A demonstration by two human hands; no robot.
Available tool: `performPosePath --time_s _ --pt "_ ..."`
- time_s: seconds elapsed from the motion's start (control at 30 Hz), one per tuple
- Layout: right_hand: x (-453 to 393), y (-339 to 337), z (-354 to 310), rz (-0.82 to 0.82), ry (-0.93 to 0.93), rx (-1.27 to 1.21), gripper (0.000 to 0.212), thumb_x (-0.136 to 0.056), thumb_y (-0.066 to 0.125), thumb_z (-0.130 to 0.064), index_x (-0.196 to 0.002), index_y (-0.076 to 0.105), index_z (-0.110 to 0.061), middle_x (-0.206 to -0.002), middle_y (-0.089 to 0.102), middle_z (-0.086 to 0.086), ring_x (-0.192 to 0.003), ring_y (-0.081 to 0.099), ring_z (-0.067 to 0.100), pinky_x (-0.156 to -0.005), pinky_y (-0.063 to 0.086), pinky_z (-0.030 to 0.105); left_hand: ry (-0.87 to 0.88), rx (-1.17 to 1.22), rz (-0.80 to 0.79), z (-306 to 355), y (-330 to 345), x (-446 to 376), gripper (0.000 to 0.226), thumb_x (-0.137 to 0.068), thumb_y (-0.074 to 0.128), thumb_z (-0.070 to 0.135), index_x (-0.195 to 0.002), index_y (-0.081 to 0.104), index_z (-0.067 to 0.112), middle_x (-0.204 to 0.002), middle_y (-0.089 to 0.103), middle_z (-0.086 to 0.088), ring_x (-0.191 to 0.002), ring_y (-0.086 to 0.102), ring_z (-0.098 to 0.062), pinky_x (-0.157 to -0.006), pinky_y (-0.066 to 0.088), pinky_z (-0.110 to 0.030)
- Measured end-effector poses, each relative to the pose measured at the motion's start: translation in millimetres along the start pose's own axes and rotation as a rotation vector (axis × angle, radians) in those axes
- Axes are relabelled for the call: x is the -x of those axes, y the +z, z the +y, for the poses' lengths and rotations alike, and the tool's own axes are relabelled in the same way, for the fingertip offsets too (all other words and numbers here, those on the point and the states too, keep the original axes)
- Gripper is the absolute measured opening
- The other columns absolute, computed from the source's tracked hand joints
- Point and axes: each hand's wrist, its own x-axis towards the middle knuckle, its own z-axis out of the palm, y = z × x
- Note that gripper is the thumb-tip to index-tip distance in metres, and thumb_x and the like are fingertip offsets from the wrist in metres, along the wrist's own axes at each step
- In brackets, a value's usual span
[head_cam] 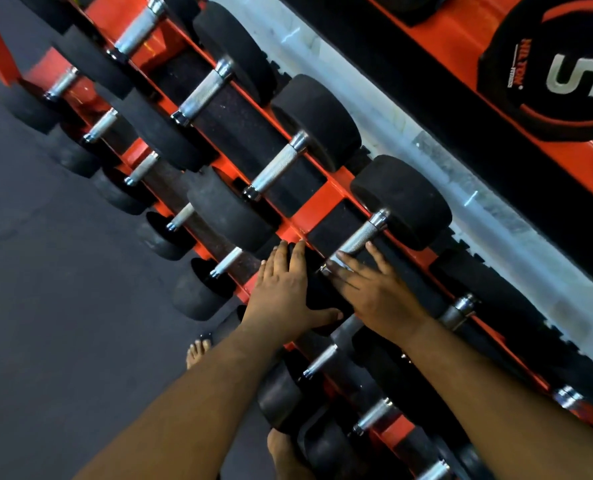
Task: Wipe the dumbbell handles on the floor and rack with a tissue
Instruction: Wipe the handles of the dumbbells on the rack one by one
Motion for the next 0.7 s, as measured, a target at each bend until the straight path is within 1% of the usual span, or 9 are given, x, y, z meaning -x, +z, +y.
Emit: performPosePath --time_s 0.1,0.23,0.3,0.37,0.43,0.5,0.6,0.63,0.7 --pt "11 -10 1 -0.034 -0.009 -0.055 0.043 -0.092 0.047 -0.016 -0.133 0.061 -0.015 -0.14 0.061 0.003 -0.138 0.049 0.022 -0.111 0.038 0.057 0.026 -0.028 -0.007 -2 -3 5 0.134 -0.07 0.071 0.076 -0.16 -0.013 0.022 -0.169 -0.005 -0.012 -0.156 -0.005 -0.026 -0.125 -0.002 -0.039" --pt "0 -25 0 0.082 0.252 -0.284 0.042 -0.092 0.048 -0.012 -0.129 0.067 -0.013 -0.129 0.069 0.004 -0.12 0.065 0.02 -0.095 0.055 0.043 0.104 -0.151 0.024 -15 -12 7 0.127 -0.073 0.056 0.085 -0.161 -0.012 0.023 -0.17 -0.003 -0.009 -0.156 -0.01 -0.022 -0.126 -0.006 -0.044" --pt "-26 -36 -2 0.125 0.368 -0.394 0.042 -0.092 0.046 -0.013 -0.128 0.068 -0.013 -0.127 0.07 0.003 -0.118 0.066 0.019 -0.091 0.058 0.04 0.18 -0.214 0.126 -30 -22 4 0.118 -0.076 0.047 0.086 -0.162 0.001 0.019 -0.17 0.005 -0.008 -0.156 -0.005 -0.022 -0.126 -0.002 -0.05" --pt "-59 -43 -5 0.144 0.427 -0.47 0.042 -0.094 0.045 -0.016 -0.13 0.067 -0.015 -0.129 0.069 0.002 -0.122 0.064 0.018 -0.093 0.057 0.04 0.246 -0.283 0.26 -48 -34 -2 0.107 -0.08 0.041 0.083 -0.161 0.019 0.016 -0.168 0.019 -0.009 -0.156 0.007 -0.025 -0.124 0.007 -0.058" --pt "-95 -46 -8 0.185 0.452 -0.517 0.042 -0.096 0.044 -0.017 -0.13 0.067 -0.014 -0.13 0.068 0.003 -0.123 0.063 0.018 -0.097 0.055 0.041 0.245 -0.322 0.337 -65 -51 -14 0.1 -0.082 0.038 0.079 -0.159 0.027 0.016 -0.167 0.023 -0.009 -0.156 0.01 -0.026 -0.121 0.009 -0.064" --pt "-132 -45 -8 0.258 0.444 -0.51 0.04 -0.096 0.044 -0.016 -0.127 0.069 -0.011 -0.128 0.069 0.007 -0.121 0.064 0.022 -0.097 0.055 0.041 0.189 -0.349 0.35 -76 -69 -27 0.098 -0.085 0.04 0.078 -0.159 0.024 0.017 -0.168 0.017 -0.01 -0.156 0.006 -0.027 -0.121 0.007 -0.065" --pt "-187 -34 -3 0.331 0.395 -0.342 0.036 -0.095 0.048 -0.01 -0.122 0.071 -0.006 -0.124 0.07 0.012 -0.118 0.066 0.028 -0.095 0.057 0.043 0.11 -0.345 0.281 -91 -92 -51 0.105 -0.085 0.047 0.078 -0.162 0.008 0.017 -0.169 0.002 -0.013 -0.156 -0.006 -0.029 -0.123 0.003 -0.062" --pt "-200 -28 -1 0.313 0.382 -0.296 0.034 -0.094 0.053 -0.007 -0.123 0.07 -0.007 -0.126 0.069 0.013 -0.119 0.065 0.028 -0.096 0.056 0.045 0.094 -0.309 0.242 -94 -97 -58 0.11 -0.084 0.051 0.077 -0.162 0.002 0.017 -0.169 -0.003 -0.014 -0.156 -0.009 -0.028 -0.124 0.002 -0.059" --pt "-220 -13 3 0.2 0.331 -0.223 0.037 -0.092 0.058 -0.003 -0.127 0.068 -0.009 -0.132 0.066 0.011 -0.125 0.061 0.029 -0.103 0.05 0.049 0.08 -0.225 0.186 -100 -107 -70 0.118 -0.081 0.061 0.073 -0.161 -0.006 0.016 -0.168 -0.008 -0.017 -0.156 -0.01 -0.028 -0.126 0.001 -0.051"
